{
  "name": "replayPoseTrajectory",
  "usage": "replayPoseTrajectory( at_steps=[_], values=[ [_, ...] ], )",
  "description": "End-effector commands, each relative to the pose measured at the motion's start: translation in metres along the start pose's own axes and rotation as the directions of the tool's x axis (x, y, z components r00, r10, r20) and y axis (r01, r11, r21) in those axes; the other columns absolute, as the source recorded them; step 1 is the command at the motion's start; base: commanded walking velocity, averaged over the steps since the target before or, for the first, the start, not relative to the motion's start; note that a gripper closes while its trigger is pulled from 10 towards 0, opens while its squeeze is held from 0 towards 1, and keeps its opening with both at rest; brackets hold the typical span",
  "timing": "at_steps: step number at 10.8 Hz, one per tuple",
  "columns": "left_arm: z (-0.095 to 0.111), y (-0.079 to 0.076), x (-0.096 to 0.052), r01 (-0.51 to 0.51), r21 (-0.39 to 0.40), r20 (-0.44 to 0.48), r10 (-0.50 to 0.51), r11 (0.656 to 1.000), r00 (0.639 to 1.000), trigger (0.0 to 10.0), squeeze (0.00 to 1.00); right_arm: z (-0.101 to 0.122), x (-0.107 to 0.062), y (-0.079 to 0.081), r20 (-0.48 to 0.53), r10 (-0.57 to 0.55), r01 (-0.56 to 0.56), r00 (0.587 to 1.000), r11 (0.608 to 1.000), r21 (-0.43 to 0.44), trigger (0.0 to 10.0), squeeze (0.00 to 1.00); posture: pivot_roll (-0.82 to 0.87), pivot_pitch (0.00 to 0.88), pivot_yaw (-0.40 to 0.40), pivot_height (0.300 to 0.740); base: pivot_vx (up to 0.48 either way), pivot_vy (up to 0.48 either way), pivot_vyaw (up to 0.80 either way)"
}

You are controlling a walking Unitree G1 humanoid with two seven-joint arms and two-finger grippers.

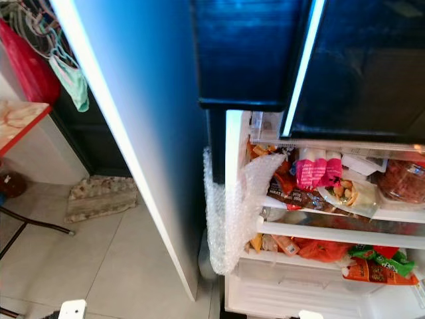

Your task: Restocking fridge

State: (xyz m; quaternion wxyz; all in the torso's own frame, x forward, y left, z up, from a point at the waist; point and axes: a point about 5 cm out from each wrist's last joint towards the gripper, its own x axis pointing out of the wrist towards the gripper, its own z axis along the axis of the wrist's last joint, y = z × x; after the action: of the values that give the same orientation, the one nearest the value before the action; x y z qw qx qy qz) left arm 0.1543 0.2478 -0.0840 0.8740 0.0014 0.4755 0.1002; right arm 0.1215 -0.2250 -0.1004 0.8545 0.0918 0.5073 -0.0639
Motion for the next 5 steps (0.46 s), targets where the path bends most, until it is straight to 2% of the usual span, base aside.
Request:
replayPoseTrajectory(
  at_steps=[1,5],
  values=[
    [-0.0094,0.0004,-0.0014,-0.004,0.009,-0.038,0.004,1.000,0.999,10.0,0.00,-0.0053,-0.0011,-0.0014,-0.011,-0.014,0.014,1.000,1.000,-0.003,10.0,0.00,-0.01,0.000,0.027,0.740,0.000,0.262,0.00],
    [-0.0125,-0.0027,-0.0016,-0.006,-0.011,-0.045,0.006,1.000,0.999,10.0,0.00,-0.0062,-0.0020,-0.0052,-0.011,-0.041,0.041,0.999,0.999,-0.002,10.0,0.00,-0.01,0.000,0.018,0.740,0.000,0.265,0.00]
  ],
)
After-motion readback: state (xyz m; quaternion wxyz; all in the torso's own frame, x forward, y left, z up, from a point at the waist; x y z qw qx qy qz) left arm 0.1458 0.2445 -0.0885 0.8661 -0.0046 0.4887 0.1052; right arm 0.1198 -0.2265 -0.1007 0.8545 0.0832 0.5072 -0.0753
